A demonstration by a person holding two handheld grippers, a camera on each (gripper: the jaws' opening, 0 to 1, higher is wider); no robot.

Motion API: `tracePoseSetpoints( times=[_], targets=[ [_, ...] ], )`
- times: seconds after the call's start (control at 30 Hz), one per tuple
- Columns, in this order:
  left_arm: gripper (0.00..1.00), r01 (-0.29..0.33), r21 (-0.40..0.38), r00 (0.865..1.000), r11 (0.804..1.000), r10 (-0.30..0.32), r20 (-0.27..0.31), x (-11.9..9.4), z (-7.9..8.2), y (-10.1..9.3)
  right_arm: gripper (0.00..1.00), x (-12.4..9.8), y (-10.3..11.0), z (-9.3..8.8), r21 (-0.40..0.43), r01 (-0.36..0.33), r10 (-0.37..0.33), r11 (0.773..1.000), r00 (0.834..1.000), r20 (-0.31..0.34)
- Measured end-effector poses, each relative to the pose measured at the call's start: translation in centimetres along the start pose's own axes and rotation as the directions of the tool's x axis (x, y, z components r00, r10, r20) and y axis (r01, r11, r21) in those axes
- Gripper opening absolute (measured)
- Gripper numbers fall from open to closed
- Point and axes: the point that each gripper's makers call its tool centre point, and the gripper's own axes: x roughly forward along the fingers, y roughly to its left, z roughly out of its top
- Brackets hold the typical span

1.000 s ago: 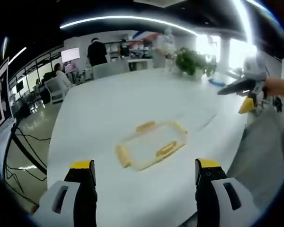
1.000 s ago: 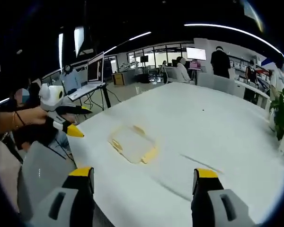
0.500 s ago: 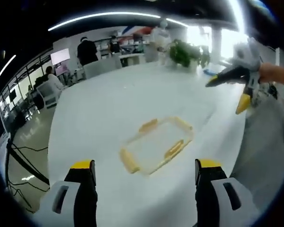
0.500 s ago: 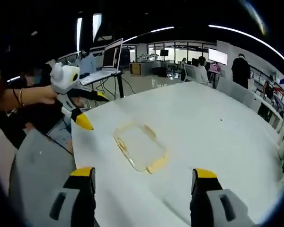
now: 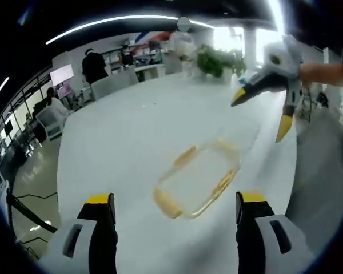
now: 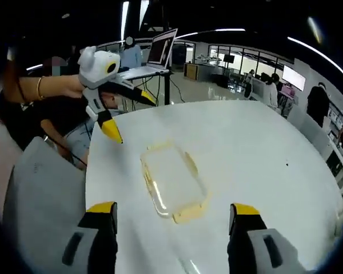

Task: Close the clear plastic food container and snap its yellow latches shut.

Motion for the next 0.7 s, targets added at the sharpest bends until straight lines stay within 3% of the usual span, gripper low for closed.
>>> tracePoseSetpoints(
  times=[0.07,0.2,0.57,0.7],
  targets=[
    [0.84,-0.001,0.038,1.0,0.999,0.002,-0.023,0.4,-0.3,0.3,0.79,0.5,-0.6,-0.9,-0.093,0.005,-0.012,0.996,0.997,-0.074],
    [0.82,0.03,0.073,0.998,0.997,-0.026,-0.063,1.3,-1.2,0.2,0.78,1.8,-0.7,-1.7,-0.153,-0.036,0.016,0.988,0.991,-0.133],
    [0.78,0.145,0.225,0.982,0.964,-0.111,-0.156,3.3,-2.1,-0.6,0.71,4.5,-1.8,-3.0,-0.185,-0.101,0.056,0.978,0.97,-0.235],
    [0.77,0.166,0.206,0.979,0.965,-0.135,-0.154,3.7,-1.9,-0.4,0.69,4.7,-1.9,-3.3,-0.209,-0.121,0.063,0.97,0.963,-0.262]
  ],
)
